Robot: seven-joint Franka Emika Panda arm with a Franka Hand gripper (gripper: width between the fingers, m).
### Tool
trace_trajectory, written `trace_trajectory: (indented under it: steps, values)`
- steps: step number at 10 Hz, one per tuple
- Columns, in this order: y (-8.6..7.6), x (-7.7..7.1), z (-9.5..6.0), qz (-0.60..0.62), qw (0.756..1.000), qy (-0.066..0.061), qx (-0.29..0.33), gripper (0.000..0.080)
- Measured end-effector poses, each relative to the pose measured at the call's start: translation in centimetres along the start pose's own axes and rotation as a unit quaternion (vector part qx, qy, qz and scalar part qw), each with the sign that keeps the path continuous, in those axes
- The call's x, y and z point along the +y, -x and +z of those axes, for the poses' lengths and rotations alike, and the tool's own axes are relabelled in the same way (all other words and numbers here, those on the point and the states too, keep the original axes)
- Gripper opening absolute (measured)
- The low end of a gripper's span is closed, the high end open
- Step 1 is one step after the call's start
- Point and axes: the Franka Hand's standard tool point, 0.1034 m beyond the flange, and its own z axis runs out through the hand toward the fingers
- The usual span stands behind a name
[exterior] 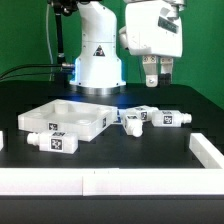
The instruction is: Assemble one leg
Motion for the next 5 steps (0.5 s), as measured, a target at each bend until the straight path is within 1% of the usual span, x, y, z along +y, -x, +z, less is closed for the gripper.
trace_trajectory:
  steps: [5]
  values:
    - [0.04,0.0,0.02,0.0,1.0,0.0,0.0,0.065]
